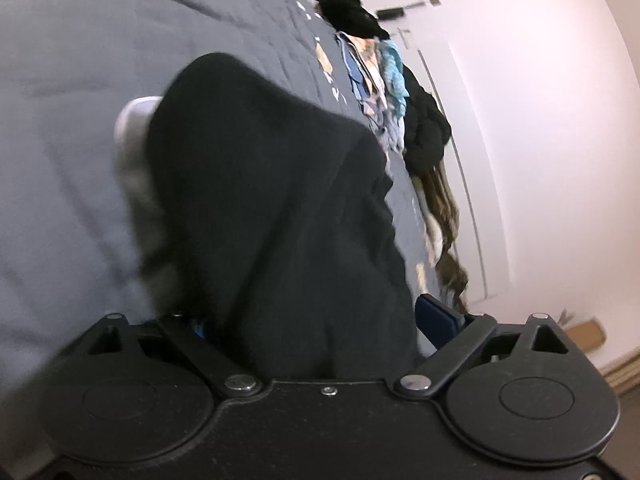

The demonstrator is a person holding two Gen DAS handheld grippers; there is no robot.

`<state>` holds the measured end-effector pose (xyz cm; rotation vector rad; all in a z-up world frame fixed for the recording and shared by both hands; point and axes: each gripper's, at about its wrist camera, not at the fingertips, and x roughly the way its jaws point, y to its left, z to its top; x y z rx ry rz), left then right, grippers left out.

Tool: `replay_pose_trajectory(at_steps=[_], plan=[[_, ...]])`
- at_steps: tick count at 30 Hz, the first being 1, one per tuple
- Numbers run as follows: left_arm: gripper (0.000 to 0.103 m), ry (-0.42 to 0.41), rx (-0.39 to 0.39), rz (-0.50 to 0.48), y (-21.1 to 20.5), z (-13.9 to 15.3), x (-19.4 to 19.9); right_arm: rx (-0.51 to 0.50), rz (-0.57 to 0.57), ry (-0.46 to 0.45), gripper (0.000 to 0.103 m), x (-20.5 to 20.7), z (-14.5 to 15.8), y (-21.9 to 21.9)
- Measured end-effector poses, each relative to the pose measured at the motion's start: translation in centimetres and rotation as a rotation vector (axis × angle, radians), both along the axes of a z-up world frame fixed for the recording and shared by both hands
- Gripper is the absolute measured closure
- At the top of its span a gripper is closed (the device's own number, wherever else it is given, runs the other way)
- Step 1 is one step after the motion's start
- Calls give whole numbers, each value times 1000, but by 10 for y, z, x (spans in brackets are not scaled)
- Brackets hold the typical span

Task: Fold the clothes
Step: 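Roll the left gripper and grasp the black sweatshirt edge, then grasp the sweatshirt with the right gripper while the left gripper holds it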

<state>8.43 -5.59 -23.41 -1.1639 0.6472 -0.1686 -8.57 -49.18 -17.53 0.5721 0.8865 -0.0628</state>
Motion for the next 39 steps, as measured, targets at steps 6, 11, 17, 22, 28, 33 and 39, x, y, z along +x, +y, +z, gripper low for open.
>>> replay_pose_trajectory(at_steps=[6,11,17,22,28,33,39], plan=[[53,77,131,14,-17,6,22,41,-10,-36,9,1,2,-1],[85,48,105,23,-8,0,-3,202,-66,-84,9,3,-4,-11],[86,40,124,5,-5,7,-9,502,-213,-135,9,0,-41,-30],[86,54,119,-4,-4,2,-1,714,-323,-177,9,1,-70,-45],[86,61,127,-5,-5,2,0,758,-389,-188,10,26,-94,-52],[86,60,130,-9,-5,2,-1,760,-417,-244,5,49,-85,-55],[85,64,135,-14,-5,0,0,721,-447,-241,0,63,-88,-46]])
